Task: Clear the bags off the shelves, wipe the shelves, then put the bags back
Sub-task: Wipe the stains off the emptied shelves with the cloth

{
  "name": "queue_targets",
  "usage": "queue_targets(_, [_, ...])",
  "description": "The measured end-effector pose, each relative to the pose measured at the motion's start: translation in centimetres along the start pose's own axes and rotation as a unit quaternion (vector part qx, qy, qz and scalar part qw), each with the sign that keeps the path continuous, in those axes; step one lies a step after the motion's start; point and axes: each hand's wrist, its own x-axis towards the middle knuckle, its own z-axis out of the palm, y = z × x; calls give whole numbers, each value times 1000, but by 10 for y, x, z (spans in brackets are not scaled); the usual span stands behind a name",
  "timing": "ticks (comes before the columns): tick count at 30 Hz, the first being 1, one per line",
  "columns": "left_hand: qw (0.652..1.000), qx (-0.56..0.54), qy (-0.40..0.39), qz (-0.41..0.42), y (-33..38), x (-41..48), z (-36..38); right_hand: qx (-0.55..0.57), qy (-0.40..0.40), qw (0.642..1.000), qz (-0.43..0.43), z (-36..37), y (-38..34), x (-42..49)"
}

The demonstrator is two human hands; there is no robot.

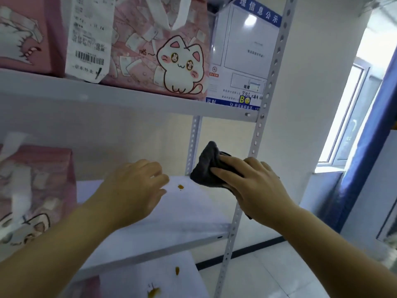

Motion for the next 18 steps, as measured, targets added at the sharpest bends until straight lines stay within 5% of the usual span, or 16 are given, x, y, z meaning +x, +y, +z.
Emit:
queue_targets(7, [982, -19, -163, -97, -10, -61, 62, 63, -104, 992, 28, 67, -41, -17])
queue_targets(13, [954, -32, -244, -171, -22, -82, 116, 77, -261, 961, 49, 151, -54, -27])
queue_targets(18, [935, -54, -275, -219, -32, -72, 160, 81, -306, 946, 76, 217, -49, -19])
